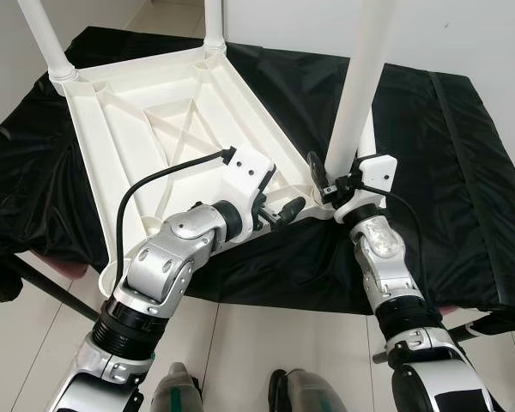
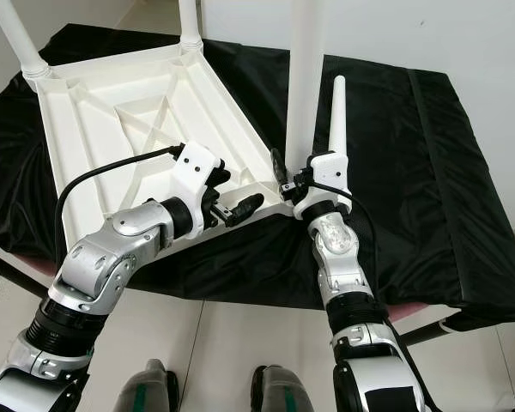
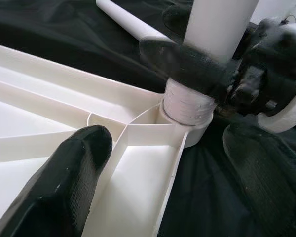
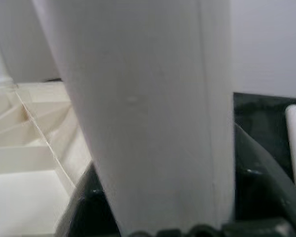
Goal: Building children table
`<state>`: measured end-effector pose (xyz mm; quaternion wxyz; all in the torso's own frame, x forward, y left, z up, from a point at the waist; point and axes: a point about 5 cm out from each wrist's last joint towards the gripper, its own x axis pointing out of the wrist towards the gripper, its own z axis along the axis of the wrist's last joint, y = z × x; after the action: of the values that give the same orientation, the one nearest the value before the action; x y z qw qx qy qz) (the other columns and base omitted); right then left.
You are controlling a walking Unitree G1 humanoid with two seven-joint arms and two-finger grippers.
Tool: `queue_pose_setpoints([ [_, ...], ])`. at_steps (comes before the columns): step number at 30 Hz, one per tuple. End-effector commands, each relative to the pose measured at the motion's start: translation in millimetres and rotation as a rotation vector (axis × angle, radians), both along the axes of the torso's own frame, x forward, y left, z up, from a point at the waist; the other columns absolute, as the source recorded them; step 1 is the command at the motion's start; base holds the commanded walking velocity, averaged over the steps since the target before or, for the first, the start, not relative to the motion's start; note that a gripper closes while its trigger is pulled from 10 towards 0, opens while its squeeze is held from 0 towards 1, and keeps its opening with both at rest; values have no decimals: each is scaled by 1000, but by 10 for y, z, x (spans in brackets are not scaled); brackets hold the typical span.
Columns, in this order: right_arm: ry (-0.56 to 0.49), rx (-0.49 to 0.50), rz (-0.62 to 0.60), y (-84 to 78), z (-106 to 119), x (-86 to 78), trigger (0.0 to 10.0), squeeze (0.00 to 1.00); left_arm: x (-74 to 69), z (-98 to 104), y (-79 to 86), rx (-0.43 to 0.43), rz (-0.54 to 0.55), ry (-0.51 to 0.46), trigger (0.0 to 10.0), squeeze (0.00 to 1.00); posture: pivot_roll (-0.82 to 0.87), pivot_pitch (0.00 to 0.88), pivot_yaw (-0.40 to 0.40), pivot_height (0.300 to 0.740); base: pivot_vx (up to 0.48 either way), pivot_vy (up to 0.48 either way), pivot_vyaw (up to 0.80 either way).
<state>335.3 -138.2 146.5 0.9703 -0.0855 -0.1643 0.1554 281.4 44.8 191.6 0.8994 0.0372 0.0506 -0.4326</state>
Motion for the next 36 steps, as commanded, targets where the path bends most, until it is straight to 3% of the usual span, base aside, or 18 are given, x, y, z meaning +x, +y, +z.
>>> queue_pose_setpoints([
  [1,128,-21,-10,-15,-281,-45,10000,0,-32,0,-12,-4,-17,8,10000,0,-6,79,-15,740,0,0,0],
  [10,147,-6,-25,9,-277,44,10000,0,-48,27,-26,-12,-22,6,10000,0,4,76,-16,740,0,0,0],
  [21,126,-15,-27,-2,-308,28,10000,0,-72,50,-30,-20,-30,3,10000,0,5,74,-13,740,0,0,0],
  [25,170,61,-41,-18,-354,27,10000,0,-80,55,-40,-20,-37,2,10000,0,6,72,-13,740,0,0,0],
  [28,247,202,-116,-103,-410,49,10000,0,-83,68,-51,-22,-46,0,10000,0,3,61,-9,740,0,0,0],
  [36,291,261,-167,-148,-453,69,10000,0,-99,74,-80,-22,-63,-2,10000,0,-1,55,-4,740,0,0,0],
])
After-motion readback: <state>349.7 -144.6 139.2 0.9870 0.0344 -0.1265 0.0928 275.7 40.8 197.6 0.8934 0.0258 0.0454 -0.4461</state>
